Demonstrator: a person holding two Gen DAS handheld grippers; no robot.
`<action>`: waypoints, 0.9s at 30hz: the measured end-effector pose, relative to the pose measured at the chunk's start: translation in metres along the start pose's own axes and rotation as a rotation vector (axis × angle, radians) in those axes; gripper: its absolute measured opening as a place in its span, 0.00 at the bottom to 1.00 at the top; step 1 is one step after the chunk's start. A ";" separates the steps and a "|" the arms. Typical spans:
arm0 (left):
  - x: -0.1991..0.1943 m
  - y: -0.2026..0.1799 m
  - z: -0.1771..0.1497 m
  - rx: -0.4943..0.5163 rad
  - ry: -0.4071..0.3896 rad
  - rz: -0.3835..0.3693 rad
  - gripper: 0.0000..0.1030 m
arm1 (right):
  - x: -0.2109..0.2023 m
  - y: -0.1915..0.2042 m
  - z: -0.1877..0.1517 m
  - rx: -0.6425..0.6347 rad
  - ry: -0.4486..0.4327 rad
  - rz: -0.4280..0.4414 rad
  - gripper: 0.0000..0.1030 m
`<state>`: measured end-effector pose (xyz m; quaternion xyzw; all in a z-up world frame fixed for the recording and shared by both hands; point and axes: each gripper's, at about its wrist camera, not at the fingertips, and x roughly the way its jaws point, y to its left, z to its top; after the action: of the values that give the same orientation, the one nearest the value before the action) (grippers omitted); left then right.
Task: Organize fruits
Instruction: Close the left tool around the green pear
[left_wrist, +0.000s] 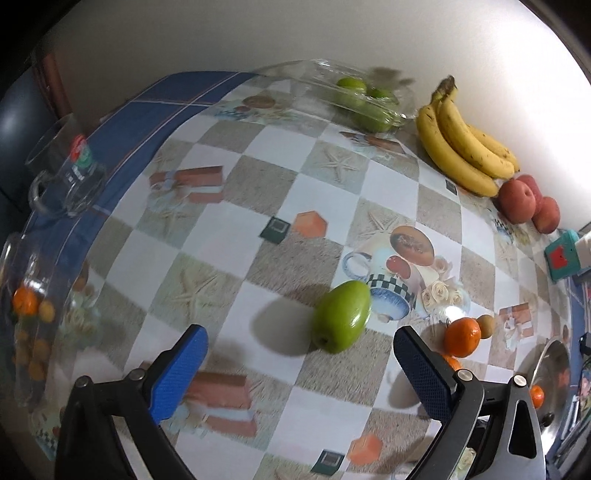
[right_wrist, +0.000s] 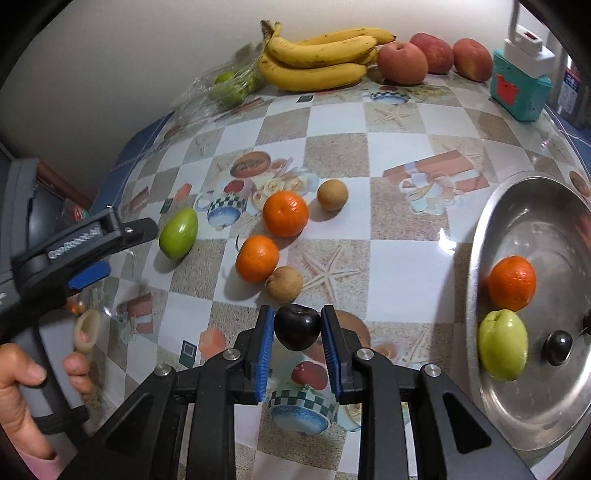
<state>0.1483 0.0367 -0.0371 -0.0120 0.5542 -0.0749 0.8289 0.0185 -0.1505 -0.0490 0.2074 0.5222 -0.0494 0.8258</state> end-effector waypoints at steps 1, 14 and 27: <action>0.003 -0.002 0.000 0.010 0.003 0.002 0.95 | -0.001 -0.001 0.001 0.004 -0.003 0.003 0.26; 0.027 -0.023 0.007 0.085 0.007 0.019 0.59 | -0.003 -0.004 0.001 0.021 0.003 0.027 0.26; 0.015 -0.028 0.009 0.092 0.012 -0.003 0.38 | -0.011 -0.007 0.003 0.041 -0.014 0.051 0.26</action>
<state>0.1595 0.0066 -0.0444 0.0256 0.5551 -0.1016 0.8252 0.0138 -0.1594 -0.0401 0.2371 0.5098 -0.0403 0.8260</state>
